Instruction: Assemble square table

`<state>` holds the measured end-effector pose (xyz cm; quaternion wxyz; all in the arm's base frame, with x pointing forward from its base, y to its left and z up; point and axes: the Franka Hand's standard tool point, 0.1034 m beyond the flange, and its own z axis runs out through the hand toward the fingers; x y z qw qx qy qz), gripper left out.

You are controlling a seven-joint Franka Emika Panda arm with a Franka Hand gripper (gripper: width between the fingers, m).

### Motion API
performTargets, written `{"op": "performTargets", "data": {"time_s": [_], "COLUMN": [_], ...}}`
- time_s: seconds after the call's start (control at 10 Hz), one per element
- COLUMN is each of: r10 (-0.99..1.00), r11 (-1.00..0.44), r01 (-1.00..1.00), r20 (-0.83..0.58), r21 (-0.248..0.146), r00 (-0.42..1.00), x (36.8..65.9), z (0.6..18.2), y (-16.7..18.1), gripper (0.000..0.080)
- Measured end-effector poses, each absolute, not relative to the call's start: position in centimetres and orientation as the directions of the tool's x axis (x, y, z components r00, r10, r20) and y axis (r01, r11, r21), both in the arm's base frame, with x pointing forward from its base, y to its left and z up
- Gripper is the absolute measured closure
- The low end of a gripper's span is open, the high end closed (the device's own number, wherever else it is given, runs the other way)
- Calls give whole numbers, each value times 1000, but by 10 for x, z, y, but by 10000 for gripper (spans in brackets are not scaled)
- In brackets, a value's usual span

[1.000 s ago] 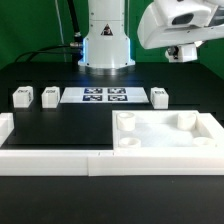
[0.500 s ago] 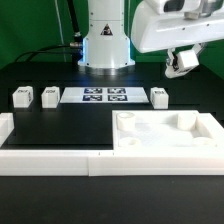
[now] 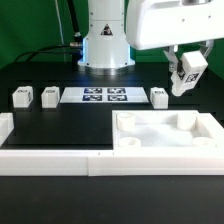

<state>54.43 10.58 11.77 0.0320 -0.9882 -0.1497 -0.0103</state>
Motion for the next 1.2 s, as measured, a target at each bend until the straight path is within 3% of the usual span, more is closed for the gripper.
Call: {"op": "performTargets", "data": {"time_s": [0.3,0.6,0.7,1.2], "r10": [283,249,257,252], "r11": [-954,-962,-960,-961], "r01": [300,273,277,271], "r20": [275,445,511,529], "r21": [-20,10,37,43], "r00": [919,860,820,810], "x": [558,605,605,601], "z": [116,127,126,121], "y": [101,88,84,82], "gripper": [509,509,509,509]}}
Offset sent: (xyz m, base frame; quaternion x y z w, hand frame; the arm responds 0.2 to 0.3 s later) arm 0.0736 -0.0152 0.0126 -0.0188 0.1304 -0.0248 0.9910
